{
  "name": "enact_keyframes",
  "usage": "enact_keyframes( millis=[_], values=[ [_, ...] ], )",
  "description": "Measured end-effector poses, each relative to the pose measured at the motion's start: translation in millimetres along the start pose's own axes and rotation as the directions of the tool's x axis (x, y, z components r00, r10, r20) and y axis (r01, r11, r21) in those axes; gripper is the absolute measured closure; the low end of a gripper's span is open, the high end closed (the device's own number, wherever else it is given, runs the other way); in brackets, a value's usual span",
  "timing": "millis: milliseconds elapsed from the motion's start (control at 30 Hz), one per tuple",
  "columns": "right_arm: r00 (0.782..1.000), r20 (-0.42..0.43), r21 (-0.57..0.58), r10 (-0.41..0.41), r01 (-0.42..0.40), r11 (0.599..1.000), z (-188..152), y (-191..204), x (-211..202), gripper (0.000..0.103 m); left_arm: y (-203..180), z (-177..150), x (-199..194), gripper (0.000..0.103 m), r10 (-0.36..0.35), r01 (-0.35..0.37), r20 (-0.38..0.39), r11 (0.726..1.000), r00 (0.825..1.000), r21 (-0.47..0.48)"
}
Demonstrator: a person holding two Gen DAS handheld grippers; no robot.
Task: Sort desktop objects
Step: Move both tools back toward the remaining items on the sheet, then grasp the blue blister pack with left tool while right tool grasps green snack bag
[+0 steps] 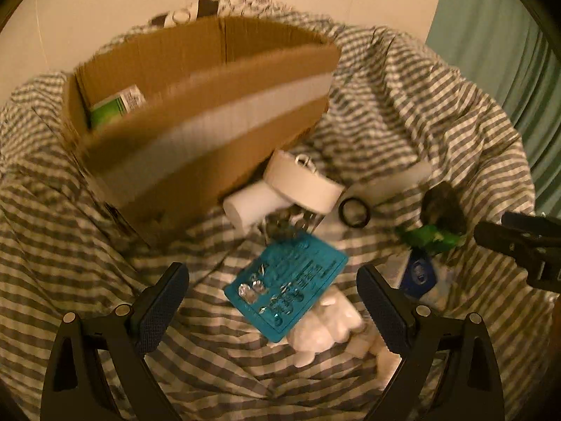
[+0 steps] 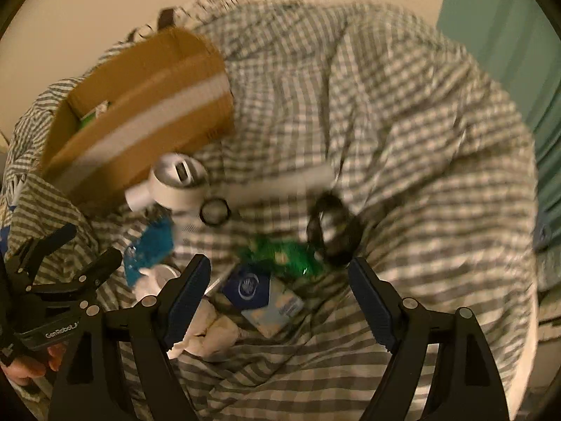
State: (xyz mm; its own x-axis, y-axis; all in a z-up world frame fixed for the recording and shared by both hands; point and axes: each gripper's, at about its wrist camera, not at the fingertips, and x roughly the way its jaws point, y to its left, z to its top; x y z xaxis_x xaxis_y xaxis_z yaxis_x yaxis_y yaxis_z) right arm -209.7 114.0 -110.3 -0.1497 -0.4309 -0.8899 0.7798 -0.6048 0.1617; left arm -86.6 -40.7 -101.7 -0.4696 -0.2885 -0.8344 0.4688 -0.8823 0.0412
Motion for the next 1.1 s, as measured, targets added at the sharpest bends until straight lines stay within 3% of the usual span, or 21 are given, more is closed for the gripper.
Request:
enact_keyframes(
  millis=[233,433,567,733,833,967,1100],
  values=[
    [0.995,-0.088,0.082,0.054,-0.047,0.996,-9,-7,44,0.022,8,-8,37,0.004,-0.019,0.017,-0.077,1.0,0.997,-0.025],
    [0.989,-0.128,0.127,0.068,-0.051,0.991,-5,-10,70,0.019,9,-8,56,0.004,-0.083,0.08,-0.076,0.996,0.994,-0.047],
    [0.984,-0.152,0.171,0.092,-0.065,0.983,0,-18,86,0.018,11,-5,71,0.004,-0.087,0.083,-0.084,0.995,0.993,-0.051],
    [0.987,-0.152,0.151,0.05,-0.027,0.988,3,-16,96,0.018,19,-3,88,0.004,-0.114,0.103,-0.113,0.99,0.987,-0.097],
    [0.987,-0.156,0.116,0.04,-0.022,0.993,1,-11,95,0.032,21,-2,93,0.003,-0.132,0.12,-0.12,0.988,0.984,-0.102],
    [0.989,-0.144,0.098,0.034,-0.02,0.995,-3,-9,90,0.04,20,-2,91,0.003,-0.144,0.135,-0.122,0.988,0.982,-0.077],
    [0.991,-0.127,0.102,0.034,-0.021,0.995,-7,-10,82,0.046,20,-2,85,0.014,-0.145,0.14,-0.121,0.989,0.982,-0.049]
  ],
)
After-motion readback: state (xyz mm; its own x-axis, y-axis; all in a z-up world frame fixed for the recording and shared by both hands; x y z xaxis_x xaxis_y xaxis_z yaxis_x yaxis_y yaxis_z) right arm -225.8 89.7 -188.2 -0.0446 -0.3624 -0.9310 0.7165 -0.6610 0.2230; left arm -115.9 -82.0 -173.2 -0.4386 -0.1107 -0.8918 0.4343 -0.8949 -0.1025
